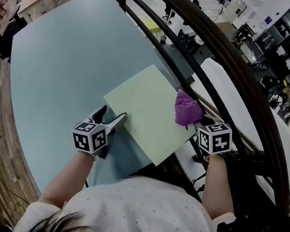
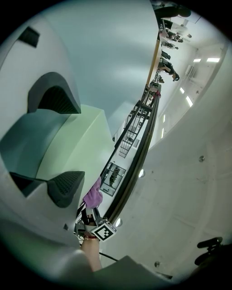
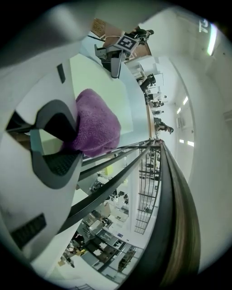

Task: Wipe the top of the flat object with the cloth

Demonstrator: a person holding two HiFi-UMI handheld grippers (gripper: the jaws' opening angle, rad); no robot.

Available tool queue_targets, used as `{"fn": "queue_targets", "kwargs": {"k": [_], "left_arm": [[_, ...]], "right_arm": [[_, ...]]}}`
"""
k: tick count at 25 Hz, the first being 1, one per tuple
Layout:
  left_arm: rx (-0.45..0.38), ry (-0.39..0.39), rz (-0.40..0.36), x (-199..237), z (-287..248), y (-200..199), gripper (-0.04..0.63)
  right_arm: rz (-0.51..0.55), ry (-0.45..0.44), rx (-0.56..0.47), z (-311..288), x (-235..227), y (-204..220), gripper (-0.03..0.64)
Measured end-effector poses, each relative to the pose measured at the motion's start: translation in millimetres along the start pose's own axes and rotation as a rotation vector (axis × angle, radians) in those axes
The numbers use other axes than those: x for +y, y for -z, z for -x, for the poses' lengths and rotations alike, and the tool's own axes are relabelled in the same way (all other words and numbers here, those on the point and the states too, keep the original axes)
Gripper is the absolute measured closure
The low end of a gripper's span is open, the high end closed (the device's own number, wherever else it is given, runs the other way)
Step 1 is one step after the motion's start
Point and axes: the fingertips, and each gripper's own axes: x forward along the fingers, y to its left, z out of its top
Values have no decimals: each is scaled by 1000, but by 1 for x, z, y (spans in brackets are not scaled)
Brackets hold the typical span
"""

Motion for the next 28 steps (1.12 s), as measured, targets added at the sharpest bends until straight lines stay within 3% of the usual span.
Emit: {"fn": "queue_targets", "kwargs": {"k": [5,9,20,28], "left_arm": [[10,20,15,-1,0,2,206],[23,36,14,-1,0,3,215],[42,80,-1,2,0,3,227],[54,85,-22,-1,2,6,227]], "right_arm": [[-71,2,-43,9,5,1,565],[-102,-75,-89,21,45,-6,565],[68,-331,10,23,217,17,563],[94,-330,88,31,230,40,565]]}}
